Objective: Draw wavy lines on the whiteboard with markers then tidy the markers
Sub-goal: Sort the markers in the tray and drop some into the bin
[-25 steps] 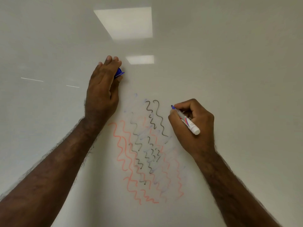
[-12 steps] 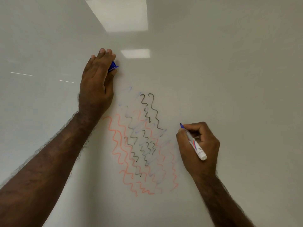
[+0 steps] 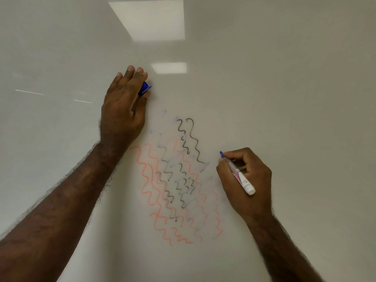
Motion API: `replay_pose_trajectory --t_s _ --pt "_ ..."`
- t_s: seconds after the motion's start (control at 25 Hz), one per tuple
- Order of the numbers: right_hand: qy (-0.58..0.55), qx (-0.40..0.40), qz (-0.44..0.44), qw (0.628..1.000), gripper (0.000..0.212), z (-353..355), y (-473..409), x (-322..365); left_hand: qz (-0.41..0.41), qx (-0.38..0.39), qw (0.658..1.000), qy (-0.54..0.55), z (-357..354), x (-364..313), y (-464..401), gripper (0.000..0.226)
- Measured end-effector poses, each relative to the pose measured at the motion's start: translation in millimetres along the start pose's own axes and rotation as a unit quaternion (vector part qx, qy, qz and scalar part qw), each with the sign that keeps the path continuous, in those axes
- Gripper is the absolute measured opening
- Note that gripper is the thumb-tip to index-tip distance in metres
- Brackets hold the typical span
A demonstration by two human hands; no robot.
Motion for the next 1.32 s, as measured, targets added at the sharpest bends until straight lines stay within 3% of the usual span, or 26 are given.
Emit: replay_pose_trajectory --t_s 0.16,0.36,0.52,0.68,0.8,0.96,1.32 --pt "-0.034 -0.089 0.01 0.995 0.01 21 -9 -4 0.0 0.005 1.0 -0.007 -1 0 2 0.043" --pt "-0.004 -0.046 0.02 0.999 0.013 9 14 -12 -0.001 0.0 1.0 -0.008 0 -1 4 0.043" --pt "-0.016 -0.125 0.01 0.992 0.011 30 15 -23 0.001 0.0 1.0 -0.012 -1 -2 7 0.044" --pt "-0.001 -0.061 0.014 0.998 0.011 17 29 -27 0.002 0.0 1.0 -0.015 0 -1 9 0.044" --pt "-0.02 -0.095 -0.008 0.995 0.01 29 30 -36 0.003 -0.001 1.0 -0.007 1 -3 12 0.043" --pt "-0.005 -0.051 -0.028 0.998 0.013 25 41 -40 -0.002 0.023 1.0 0.004 2 -3 21 0.044" --pt "0.017 -0.086 -0.028 0.996 0.01 37 58 -50 0.011 0.033 0.999 0.004 20 5 102 0.043"
Point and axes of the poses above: each hand's wrist, its own y-axis away from the middle knuckle, its own z-axis out of the back of the hand, x = y × z, the point moved 9 cm from there along -y, towards the middle knuckle, and after that the axes turned 12 degrees about -y, right-handed, at the moved point
